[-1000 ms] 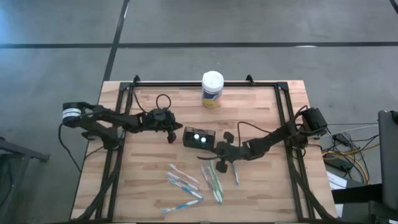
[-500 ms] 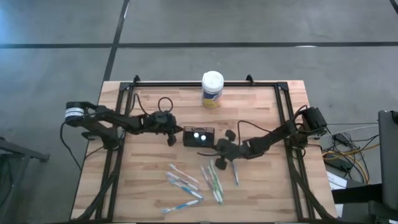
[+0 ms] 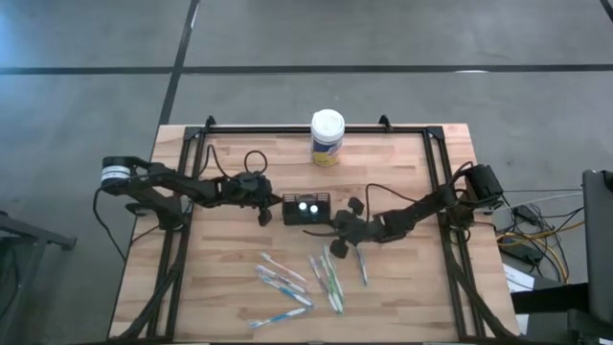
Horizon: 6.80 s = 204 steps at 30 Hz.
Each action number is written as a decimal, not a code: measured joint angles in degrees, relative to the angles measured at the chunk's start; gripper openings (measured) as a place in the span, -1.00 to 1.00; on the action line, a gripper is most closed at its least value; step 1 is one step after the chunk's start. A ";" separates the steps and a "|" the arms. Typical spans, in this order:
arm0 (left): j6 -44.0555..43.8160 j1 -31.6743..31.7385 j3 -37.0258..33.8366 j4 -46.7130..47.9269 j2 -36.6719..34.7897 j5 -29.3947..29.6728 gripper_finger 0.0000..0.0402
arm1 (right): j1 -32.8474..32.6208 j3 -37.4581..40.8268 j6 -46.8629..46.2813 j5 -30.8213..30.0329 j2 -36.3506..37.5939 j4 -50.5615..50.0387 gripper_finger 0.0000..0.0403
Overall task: Pick & Place toothbrushing station
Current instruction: Adjust the black wire organizer, then put the top right blue toothbrush into the black wire organizer
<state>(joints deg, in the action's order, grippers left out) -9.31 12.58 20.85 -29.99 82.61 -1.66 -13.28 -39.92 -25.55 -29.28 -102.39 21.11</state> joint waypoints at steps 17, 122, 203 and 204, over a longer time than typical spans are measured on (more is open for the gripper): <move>0.04 -0.08 -0.56 16.05 -13.14 1.78 -0.99 | -5.86 -0.04 -5.16 3.20 6.93 -15.38 -0.96; 2.29 -6.42 6.99 33.46 -21.13 7.21 -0.99 | -1.55 -1.94 4.31 1.25 16.38 -18.62 -0.96; 1.93 -8.94 -14.52 32.12 -69.72 -0.91 -0.87 | -2.07 -15.47 -25.85 34.20 3.25 -61.31 -0.89; 1.86 -8.94 -14.52 32.12 -69.72 -0.91 -0.87 | -2.44 -15.28 -25.66 33.71 4.51 -62.00 -0.89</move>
<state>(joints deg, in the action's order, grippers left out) -7.44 3.64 6.33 2.13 12.88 -2.57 -15.72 -55.20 -51.20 4.43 -97.88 -40.90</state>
